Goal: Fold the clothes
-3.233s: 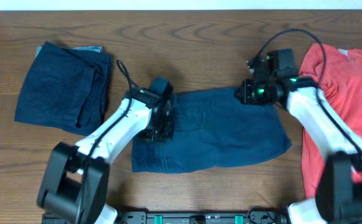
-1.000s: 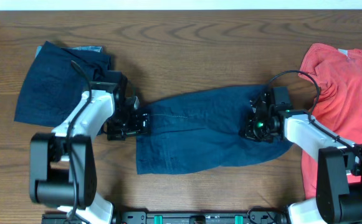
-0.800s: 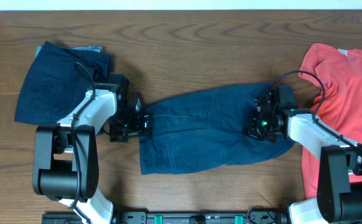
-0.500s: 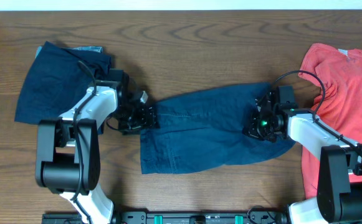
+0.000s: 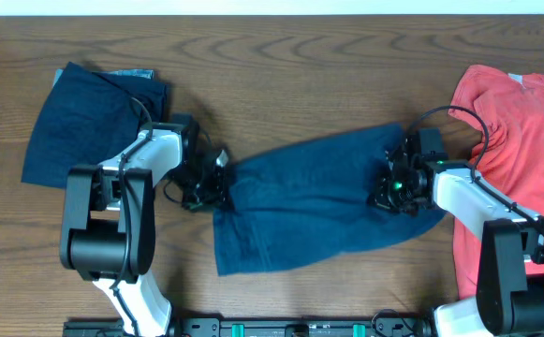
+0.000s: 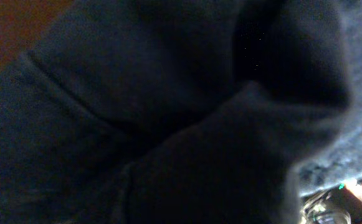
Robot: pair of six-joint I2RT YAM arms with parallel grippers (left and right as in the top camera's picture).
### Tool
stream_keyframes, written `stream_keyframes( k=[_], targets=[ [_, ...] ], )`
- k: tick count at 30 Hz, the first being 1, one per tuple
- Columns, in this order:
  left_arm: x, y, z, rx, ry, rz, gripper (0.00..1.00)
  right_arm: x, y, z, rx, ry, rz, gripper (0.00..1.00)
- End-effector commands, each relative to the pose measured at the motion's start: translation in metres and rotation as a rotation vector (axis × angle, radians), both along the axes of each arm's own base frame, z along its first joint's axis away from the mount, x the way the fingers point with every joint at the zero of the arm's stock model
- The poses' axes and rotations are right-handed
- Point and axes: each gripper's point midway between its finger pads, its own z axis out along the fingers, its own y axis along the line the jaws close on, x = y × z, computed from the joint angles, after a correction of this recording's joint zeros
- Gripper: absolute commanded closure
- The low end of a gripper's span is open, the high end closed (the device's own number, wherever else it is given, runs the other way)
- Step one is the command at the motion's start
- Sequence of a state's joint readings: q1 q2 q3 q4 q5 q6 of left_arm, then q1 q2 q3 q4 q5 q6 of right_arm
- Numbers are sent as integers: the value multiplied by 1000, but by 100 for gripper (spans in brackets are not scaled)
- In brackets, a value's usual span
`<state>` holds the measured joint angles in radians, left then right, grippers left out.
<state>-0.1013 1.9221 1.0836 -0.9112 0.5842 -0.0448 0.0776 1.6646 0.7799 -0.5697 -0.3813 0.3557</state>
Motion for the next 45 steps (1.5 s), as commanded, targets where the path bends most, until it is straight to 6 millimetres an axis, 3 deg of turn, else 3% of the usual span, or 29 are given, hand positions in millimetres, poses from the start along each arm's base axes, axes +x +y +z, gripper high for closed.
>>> stream_keyframes(
  k=[1, 6, 8, 11, 14, 17, 24, 29, 34, 39, 45],
  targets=[
    [8, 43, 29, 248, -85, -74, 94, -23, -30, -9, -139, 71, -11, 99],
    [10, 69, 111, 391, -200, -90, 94, -18, -27, 40, -123, -39, 26, 99],
    [13, 69, 145, 389, -275, -75, 94, -13, -27, 60, -121, -110, 21, 99],
    [17, 63, 179, 370, -384, -64, 94, -8, -27, 82, -117, -200, 12, 99],
    [16, 52, 197, 356, -470, -84, 94, -7, -25, 94, -98, -230, -25, 99],
    [13, 41, 200, 346, -487, -103, 94, -9, -18, 95, -55, -228, -17, 99],
    [24, 17, 192, 331, -511, -151, 94, -2, 24, 79, 28, -339, 216, 96],
    [31, 16, 190, 333, -519, -126, 94, -12, 44, 40, 45, -269, 247, 98],
    [36, 15, 191, 331, -527, -92, 94, -30, 36, -4, -6, -81, 160, 99],
    [40, 12, 192, 321, -523, -22, 94, -41, 34, -28, -27, 13, 151, 99],
    [66, -35, 210, 111, -567, 153, 94, -50, 32, -40, -37, 68, 157, 99]
  ],
)
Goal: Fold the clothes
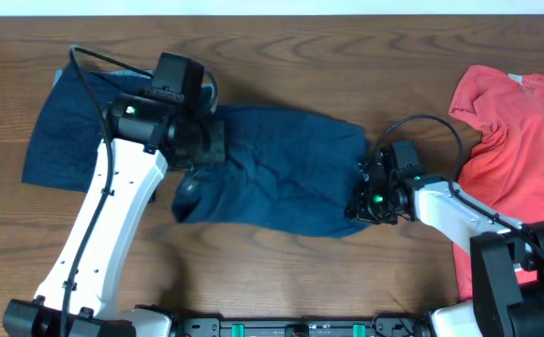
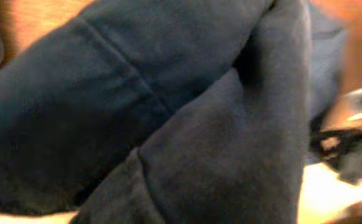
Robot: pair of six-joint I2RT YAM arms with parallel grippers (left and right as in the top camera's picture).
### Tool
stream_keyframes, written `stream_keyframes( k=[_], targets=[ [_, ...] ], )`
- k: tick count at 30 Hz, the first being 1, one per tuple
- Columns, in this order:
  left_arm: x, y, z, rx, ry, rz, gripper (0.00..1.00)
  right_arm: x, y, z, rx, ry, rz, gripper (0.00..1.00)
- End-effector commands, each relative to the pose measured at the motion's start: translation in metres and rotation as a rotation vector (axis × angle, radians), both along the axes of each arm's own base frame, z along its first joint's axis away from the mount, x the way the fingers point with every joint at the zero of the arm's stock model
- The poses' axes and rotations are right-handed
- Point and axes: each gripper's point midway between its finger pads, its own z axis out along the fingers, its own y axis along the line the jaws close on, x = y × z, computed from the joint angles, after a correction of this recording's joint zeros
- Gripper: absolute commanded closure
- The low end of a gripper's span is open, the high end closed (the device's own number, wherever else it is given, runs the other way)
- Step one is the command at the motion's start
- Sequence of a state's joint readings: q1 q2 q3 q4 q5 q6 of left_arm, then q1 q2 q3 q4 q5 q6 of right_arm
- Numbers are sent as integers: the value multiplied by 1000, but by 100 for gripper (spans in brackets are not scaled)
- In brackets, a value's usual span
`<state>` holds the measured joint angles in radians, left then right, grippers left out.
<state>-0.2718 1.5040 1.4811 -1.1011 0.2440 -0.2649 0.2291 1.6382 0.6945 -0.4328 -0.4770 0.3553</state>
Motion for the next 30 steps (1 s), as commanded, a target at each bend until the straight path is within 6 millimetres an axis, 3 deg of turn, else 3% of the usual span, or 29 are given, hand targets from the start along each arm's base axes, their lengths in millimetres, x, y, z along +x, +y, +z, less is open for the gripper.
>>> stream_keyframes(
  k=[1, 6, 15, 18, 19, 23, 30],
  targets=[
    [10, -35, 13, -153, -15, 54, 94, -31, -22, -39, -153, 119, -7, 99],
    [24, -80, 5, -191, -48, 16, 94, -31, -22, -39, -152, 120, -7, 99],
    [33, -170, -71, -189, 11, -145, 92, -37, -23, -39, -158, 143, -6, 99],
    [30, -193, -86, -205, 15, -179, 83, -39, -24, -39, -161, 152, -5, 99],
    [28, -203, -88, -223, 14, -201, 74, -40, -24, -39, -162, 155, -5, 99],
    [15, -232, -84, -291, 12, -277, 73, -41, -26, -40, -171, 159, -6, 97],
    [-17, -260, -82, -309, 37, -362, 75, -41, -26, -40, -171, 160, -6, 93]
  ],
)
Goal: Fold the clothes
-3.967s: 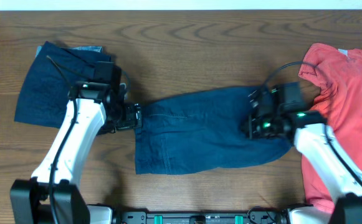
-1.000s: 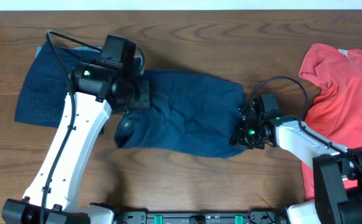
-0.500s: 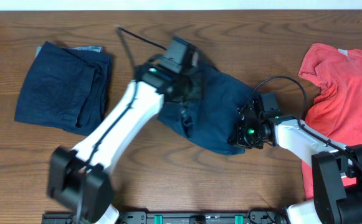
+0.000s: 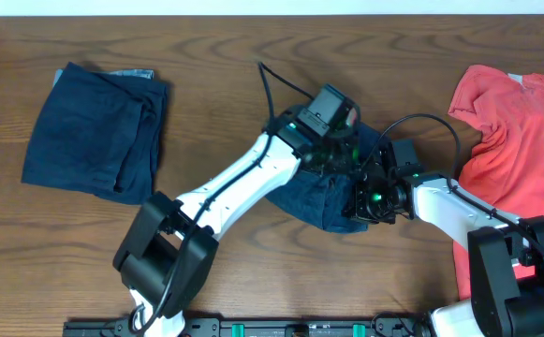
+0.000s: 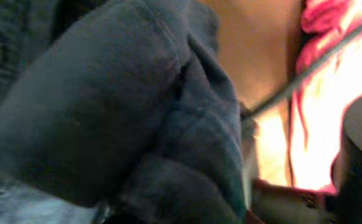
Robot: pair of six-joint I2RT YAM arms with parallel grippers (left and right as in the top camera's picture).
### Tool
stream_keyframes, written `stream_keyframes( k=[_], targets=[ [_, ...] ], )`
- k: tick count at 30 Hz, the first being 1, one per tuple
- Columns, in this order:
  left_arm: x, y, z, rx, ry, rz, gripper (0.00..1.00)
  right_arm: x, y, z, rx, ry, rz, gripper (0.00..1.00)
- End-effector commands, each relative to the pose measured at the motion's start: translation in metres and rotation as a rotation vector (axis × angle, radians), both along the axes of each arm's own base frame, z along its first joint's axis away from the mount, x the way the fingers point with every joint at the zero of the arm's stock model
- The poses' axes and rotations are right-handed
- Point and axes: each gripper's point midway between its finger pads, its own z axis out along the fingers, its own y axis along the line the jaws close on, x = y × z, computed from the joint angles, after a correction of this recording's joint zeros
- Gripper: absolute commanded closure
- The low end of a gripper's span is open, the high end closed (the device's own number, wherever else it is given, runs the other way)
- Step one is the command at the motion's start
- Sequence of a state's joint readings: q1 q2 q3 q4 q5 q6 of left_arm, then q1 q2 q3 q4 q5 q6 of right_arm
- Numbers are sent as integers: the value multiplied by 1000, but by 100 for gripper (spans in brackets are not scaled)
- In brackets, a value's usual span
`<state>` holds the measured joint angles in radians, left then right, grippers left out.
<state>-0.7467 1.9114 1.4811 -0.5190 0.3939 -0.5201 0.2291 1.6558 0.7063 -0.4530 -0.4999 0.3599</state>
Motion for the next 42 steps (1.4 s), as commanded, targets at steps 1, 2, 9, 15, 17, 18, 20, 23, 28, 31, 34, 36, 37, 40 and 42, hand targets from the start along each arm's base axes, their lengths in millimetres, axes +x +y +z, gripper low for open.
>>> stream_keyframes(
  k=[1, 2, 9, 15, 17, 18, 20, 23, 28, 31, 34, 36, 37, 40, 42],
  targets=[
    [-18, -18, 10, -42, 13, -59, 75, -38, -28, -39, -187, 127, -2, 92],
    [-21, -20, 9, -39, 13, -69, 75, -38, -28, -39, -187, 127, -2, 91],
    [-27, -5, 12, 1, 8, -112, 56, -38, -28, -39, -187, 127, -1, 79],
    [-27, 13, 29, 23, -46, -158, 52, -37, -28, -39, -187, 126, -2, 76],
    [-27, 20, 28, 59, -56, -147, 51, -37, -28, -39, -186, 123, 3, 77],
    [-26, 24, 26, 84, -59, -138, 50, -37, -28, -38, -185, 118, 8, 77],
    [-24, 34, 21, 138, -74, -134, 49, -35, -28, -35, -181, 98, 24, 77],
    [-21, 46, 16, 202, -88, -130, 49, -27, -25, -24, -166, 42, 45, 76],
    [-14, 59, 15, 225, -86, -104, 49, -7, -16, 16, -109, -157, 113, 69],
    [-10, 64, 14, 227, -81, -88, 49, 3, -14, 41, -92, -266, 120, 64],
    [-6, 67, 14, 228, -81, -77, 49, 10, -12, 62, -76, -351, 115, 60],
    [-5, 69, 14, 228, -80, -72, 48, 11, -11, 71, -68, -387, 113, 55],
    [-4, 70, 14, 228, -80, -70, 48, 12, -11, 75, -66, -402, 111, 53],
    [-4, 69, 14, 231, -89, -86, 48, 13, -9, 85, -50, -436, 111, 46],
    [-4, 70, 14, 231, -88, -86, 48, 13, -7, 89, -36, -443, 112, 41]
  ],
)
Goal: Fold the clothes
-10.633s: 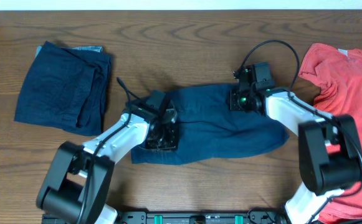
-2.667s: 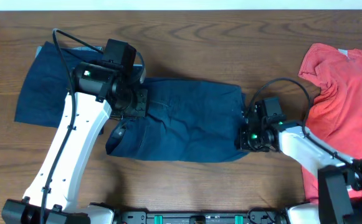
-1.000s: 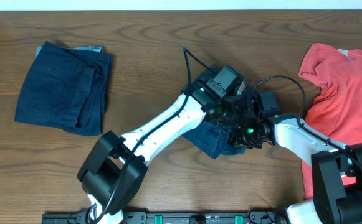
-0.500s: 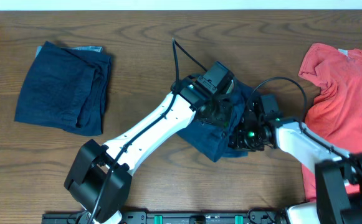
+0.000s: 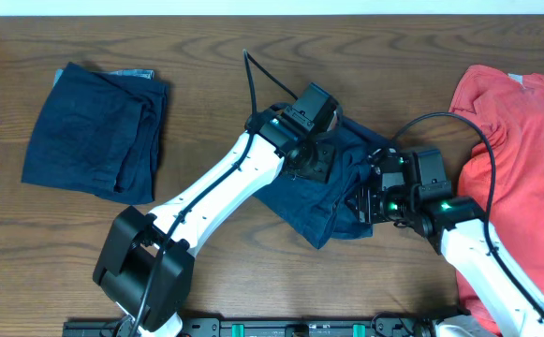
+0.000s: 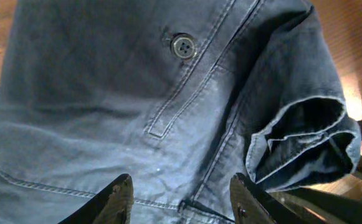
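Note:
A dark blue garment [image 5: 332,192] lies doubled over at the table's centre. In the left wrist view its button [image 6: 182,45], placket seam and a rolled cuff [image 6: 302,140] show. My left gripper [image 5: 315,157] hangs just above the garment's upper part, open [image 6: 182,190] with nothing between its fingers. My right gripper [image 5: 365,201] sits at the garment's right edge, its fingertips dark against the cloth, so their state is unclear.
A folded dark blue garment [image 5: 94,131] lies at the far left. A red shirt [image 5: 515,131] is spread loosely at the right edge, beside my right arm [image 5: 459,225]. Bare wooden table [image 5: 234,56] lies behind and in front of the centre garment.
My left gripper was shut with blue cloth filling its view; now it is open just above the doubled garment, a little left of where it was. My right gripper stays at the right edge.
The blue garment lay spread out, my grippers at its left and right ends. Then my left gripper held its end raised over the garment's left part. Then that end was over by my right gripper. Now the garment lies doubled and my left gripper is open.

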Robot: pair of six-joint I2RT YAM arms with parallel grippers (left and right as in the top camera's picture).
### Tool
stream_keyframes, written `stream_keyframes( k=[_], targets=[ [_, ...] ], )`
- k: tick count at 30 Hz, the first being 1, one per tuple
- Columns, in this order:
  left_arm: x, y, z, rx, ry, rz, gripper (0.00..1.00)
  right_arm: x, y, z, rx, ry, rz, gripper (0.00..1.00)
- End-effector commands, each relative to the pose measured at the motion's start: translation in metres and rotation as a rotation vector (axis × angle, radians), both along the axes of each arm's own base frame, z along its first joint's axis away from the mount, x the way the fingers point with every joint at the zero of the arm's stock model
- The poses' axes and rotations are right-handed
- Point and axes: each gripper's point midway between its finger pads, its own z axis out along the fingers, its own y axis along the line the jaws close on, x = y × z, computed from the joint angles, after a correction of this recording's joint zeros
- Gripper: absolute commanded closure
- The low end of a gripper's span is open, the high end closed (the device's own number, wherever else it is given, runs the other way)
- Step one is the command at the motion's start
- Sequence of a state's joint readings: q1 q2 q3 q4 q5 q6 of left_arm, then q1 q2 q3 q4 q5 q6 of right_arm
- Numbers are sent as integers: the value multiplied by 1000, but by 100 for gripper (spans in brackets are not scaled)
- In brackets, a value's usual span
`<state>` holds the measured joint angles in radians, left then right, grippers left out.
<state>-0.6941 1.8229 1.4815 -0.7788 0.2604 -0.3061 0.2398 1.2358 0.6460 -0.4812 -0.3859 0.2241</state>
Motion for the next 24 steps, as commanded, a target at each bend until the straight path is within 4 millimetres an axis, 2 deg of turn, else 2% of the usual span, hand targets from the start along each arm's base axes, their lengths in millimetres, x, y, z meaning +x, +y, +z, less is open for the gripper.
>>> stream_keyframes(
  k=[1, 6, 11, 14, 15, 16, 18, 19, 20, 21, 24],
  targets=[
    [4, 2, 9, -2, -33, -15, 49, 0, 5, 8, 18, -25, 19, 36],
    [4, 2, 9, -2, -34, -15, 49, 2, 4, 0, 37, 32, -59, 20],
    [3, 2, 9, -1, -32, -15, 48, 8, -6, -22, 6, 123, -202, 20],
    [3, 2, 8, 2, -28, -15, 49, 11, -5, -37, 6, 168, -231, 21],
    [2, 3, 8, 3, -26, -15, 48, 13, -4, -40, 12, 172, -227, 25],
    [2, 3, 8, 5, -24, -16, 48, 15, 0, -42, 27, 171, -219, 36],
    [1, 4, 7, 8, -21, -16, 49, 20, 6, -40, 61, 156, -202, 76],
    [1, 4, 7, 10, -19, -15, 49, 24, 8, -37, 71, 137, -199, 89],
    [0, 5, 7, 12, -16, -15, 49, 27, 9, -32, 83, 122, -197, 96],
    [0, 5, 7, 13, -16, -15, 48, 30, 11, -25, 100, 103, -190, 99],
    [-1, 5, 6, 15, -15, -19, 48, 36, 21, 6, 160, 30, -140, 99]
  ],
)
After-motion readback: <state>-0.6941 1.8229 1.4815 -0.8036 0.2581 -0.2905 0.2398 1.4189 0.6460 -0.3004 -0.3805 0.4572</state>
